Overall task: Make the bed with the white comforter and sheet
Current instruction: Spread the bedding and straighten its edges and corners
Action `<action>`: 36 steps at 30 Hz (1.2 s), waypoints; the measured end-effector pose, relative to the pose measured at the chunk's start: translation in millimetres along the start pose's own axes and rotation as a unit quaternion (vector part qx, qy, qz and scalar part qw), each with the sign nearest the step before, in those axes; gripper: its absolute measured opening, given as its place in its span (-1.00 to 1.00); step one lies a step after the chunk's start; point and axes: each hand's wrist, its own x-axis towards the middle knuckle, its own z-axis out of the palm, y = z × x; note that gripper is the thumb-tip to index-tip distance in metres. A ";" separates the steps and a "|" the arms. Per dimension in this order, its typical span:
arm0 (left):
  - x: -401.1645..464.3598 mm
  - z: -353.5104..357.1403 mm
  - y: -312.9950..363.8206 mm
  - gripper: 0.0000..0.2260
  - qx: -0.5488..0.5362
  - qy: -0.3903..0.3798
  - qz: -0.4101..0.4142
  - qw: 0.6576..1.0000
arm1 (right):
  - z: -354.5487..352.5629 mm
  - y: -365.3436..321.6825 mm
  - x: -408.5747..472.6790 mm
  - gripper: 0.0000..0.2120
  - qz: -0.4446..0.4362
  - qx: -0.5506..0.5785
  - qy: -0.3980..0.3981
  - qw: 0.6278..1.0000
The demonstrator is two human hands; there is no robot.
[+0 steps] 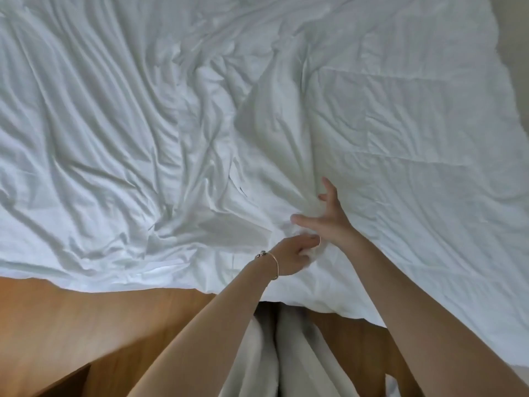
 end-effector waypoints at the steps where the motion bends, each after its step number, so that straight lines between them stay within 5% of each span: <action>1: 1.6 1.5 -1.6 -0.73 0.038 -0.029 -0.009 0.999 | -2.8 5.7 0.7 -0.21 0.002 -0.055 0.001 0.998; 3: 3.5 -4.5 -4.6 -0.67 0.006 -0.012 -0.029 0.999 | -9.6 19.8 5.1 -0.47 0.031 -0.044 0.046 0.998; 6: 13.9 -29.9 -11.4 -0.86 -0.033 0.237 -0.012 0.971 | -26.5 56.6 6.5 -0.69 0.151 0.023 0.179 0.972; 8: 28.0 -50.5 -13.6 -0.82 -0.069 0.295 -0.025 0.953 | -42.1 81.3 0.6 -0.73 0.262 0.058 0.236 0.934; 10: 45.5 -64.5 -11.2 -0.68 -0.058 0.267 -0.040 0.961 | -52.6 94.2 -4.3 -0.66 0.349 0.090 0.242 0.901; 12: 64.8 -70.5 -6.2 -0.53 -0.017 0.245 -0.037 0.969 | -56.1 89.2 -3.6 -0.56 0.381 -0.016 0.266 0.885; 17: 111.2 -66.0 7.8 -0.43 0.039 0.201 -0.034 0.978 | -40.2 68.9 0.7 -0.55 0.013 -0.232 0.266 0.935; 20: 136.0 -63.9 21.5 -0.30 -0.135 0.219 -0.050 0.965 | -32.1 60.6 15.6 -0.52 -0.038 -0.311 0.233 0.921; 22: 151.8 -69.4 31.0 -0.15 -0.299 0.230 -0.102 0.921 | -30.1 56.5 26.7 -0.42 0.000 -0.284 0.211 0.935; 25: 175.7 -78.0 41.4 -0.35 -0.326 0.237 -0.135 0.905 | -35.6 59.3 34.1 -0.30 0.103 -0.194 0.218 0.951; 29: 170.5 -55.0 78.7 -0.29 -0.164 0.208 0.013 0.964 | -63.1 77.4 22.0 -0.63 0.204 -0.100 0.269 0.936; 32: 164.4 -32.0 116.1 -0.33 -0.001 0.130 0.173 0.976 | -90.2 96.2 -2.7 -0.88 0.253 0.032 0.396 0.882; 36: 184.7 7.4 166.7 -0.43 0.099 -0.011 0.196 0.976 | -133.8 130.6 -44.0 -0.85 0.324 0.125 0.471 0.811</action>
